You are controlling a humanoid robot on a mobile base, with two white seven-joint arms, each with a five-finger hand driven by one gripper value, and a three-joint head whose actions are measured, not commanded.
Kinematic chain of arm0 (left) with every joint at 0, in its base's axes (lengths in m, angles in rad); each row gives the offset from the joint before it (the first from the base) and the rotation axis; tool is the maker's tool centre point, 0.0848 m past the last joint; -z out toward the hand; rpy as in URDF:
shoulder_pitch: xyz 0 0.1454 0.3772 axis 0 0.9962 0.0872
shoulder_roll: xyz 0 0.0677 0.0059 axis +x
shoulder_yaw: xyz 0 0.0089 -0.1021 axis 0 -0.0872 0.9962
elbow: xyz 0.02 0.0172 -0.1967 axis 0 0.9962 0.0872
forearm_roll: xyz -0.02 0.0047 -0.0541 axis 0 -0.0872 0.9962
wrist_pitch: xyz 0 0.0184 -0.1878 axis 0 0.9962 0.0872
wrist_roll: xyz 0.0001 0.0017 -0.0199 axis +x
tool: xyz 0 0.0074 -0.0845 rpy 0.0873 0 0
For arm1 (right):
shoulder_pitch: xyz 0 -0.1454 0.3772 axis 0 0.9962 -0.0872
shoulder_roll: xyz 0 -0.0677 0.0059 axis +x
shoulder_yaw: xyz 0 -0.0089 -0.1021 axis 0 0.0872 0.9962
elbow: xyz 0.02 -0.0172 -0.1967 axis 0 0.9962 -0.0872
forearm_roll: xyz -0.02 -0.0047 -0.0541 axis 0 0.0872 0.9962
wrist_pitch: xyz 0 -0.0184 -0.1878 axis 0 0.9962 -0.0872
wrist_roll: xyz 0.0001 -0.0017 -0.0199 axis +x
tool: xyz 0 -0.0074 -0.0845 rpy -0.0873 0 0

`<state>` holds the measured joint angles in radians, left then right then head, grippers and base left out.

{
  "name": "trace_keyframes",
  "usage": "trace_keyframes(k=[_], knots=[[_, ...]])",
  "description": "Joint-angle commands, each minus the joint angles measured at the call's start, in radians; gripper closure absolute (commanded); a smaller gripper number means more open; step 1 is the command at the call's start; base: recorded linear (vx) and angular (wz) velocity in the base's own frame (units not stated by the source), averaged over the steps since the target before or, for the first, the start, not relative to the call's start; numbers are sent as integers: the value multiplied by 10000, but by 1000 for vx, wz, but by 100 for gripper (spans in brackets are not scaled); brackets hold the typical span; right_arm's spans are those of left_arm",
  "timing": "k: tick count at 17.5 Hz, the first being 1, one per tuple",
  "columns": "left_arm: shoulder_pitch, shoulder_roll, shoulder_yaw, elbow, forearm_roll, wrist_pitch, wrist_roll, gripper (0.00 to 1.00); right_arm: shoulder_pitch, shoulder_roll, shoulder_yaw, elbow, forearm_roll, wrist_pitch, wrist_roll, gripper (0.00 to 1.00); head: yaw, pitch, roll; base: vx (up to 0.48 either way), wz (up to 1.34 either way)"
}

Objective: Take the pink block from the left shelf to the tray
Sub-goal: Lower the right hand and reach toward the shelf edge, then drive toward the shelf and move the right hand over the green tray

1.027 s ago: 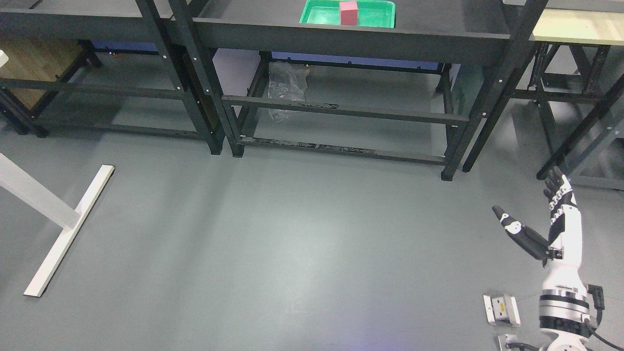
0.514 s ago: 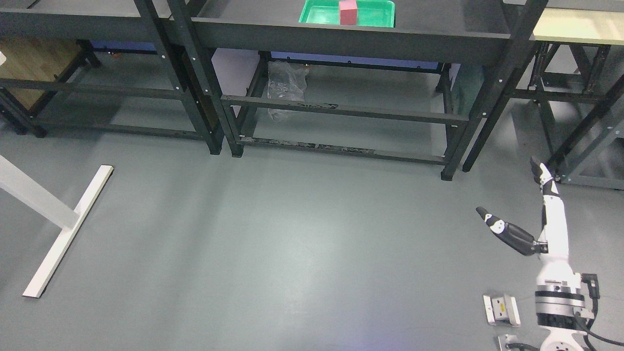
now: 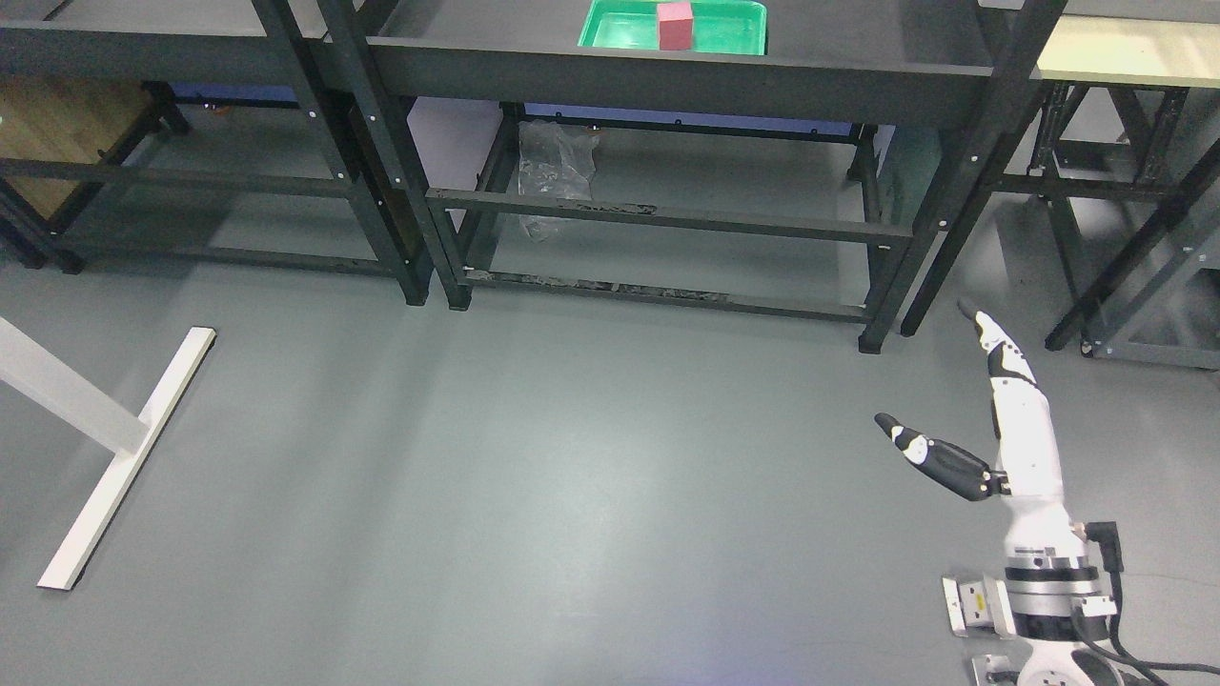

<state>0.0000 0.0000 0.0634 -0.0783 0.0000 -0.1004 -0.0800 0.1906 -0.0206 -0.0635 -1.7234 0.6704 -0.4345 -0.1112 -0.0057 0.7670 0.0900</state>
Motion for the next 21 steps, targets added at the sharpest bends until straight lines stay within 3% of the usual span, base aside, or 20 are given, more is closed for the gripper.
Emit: trace_keyframes(k=[1, 3, 8, 16, 21], knots=[[61, 175, -6, 0, -15, 7, 2, 0, 164, 22, 251, 7, 752, 186, -69, 0, 0, 0, 0, 23, -42], [62, 175, -6, 0, -15, 7, 2, 0, 180, 22, 251, -8, 706, 800, -99, 0, 0, 0, 0, 28, -47], [62, 175, 10, 0, -15, -8, 2, 0, 165, 22, 236, -8, 690, 236, -1278, 0, 0, 0, 0, 54, -55], [46, 175, 10, 0, -15, -8, 2, 0, 119, 32, 236, 7, -31, 295, -1281, 0, 0, 0, 0, 119, 44], [46, 175, -5, 0, -15, -8, 2, 0, 72, -70, 190, -8, 641, 341, -1281, 3, 0, 0, 0, 163, 176]])
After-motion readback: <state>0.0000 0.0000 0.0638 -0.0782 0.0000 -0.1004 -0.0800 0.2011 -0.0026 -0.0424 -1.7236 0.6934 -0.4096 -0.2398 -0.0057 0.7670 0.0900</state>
